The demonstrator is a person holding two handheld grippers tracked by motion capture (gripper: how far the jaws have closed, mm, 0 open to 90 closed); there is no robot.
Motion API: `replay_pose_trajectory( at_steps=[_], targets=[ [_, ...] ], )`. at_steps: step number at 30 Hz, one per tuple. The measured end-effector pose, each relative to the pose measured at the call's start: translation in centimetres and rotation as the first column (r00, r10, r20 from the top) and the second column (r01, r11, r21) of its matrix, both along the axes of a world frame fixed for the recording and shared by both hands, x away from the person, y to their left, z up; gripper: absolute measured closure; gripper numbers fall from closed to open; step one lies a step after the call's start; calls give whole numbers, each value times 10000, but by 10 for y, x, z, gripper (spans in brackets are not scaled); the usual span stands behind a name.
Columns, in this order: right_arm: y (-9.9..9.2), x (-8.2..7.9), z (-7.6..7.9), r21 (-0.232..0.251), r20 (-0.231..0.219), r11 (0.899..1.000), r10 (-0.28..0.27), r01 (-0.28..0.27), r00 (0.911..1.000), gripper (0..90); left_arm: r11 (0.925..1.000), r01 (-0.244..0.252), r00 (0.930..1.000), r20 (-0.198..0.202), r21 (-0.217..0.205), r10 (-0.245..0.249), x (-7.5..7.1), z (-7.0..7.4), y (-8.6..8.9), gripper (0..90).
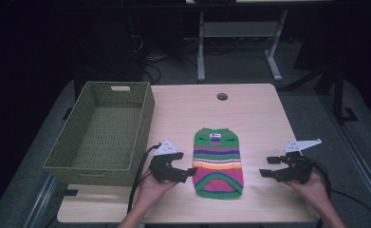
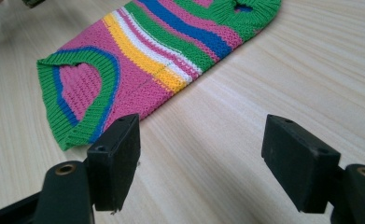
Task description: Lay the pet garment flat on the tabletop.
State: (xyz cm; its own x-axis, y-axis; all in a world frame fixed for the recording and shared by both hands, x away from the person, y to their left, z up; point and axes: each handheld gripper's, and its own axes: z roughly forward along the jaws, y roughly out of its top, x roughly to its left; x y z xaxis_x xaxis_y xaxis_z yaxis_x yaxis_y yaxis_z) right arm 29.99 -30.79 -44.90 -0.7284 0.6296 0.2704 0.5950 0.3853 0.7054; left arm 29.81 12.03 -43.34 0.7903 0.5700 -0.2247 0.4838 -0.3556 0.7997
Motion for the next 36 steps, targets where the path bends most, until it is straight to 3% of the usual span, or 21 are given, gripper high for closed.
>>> replay_pose_trajectory(
  at_steps=[8,21,36],
  targets=[
    [-5,-11,-2,49,291,10000,-81,79,9995,277,10000,26,10000,-30,9,-26,-7,-2,5,181],
    [-20,-26,-8,208,176,9986,-495,491,9986,276,9997,184,9998,-2,132,-184,-18,-6,6,181],
    [-24,-43,-11,138,340,9988,-465,461,9983,272,9997,220,9997,-50,52,-220,-32,-8,15,183]
  ],
)
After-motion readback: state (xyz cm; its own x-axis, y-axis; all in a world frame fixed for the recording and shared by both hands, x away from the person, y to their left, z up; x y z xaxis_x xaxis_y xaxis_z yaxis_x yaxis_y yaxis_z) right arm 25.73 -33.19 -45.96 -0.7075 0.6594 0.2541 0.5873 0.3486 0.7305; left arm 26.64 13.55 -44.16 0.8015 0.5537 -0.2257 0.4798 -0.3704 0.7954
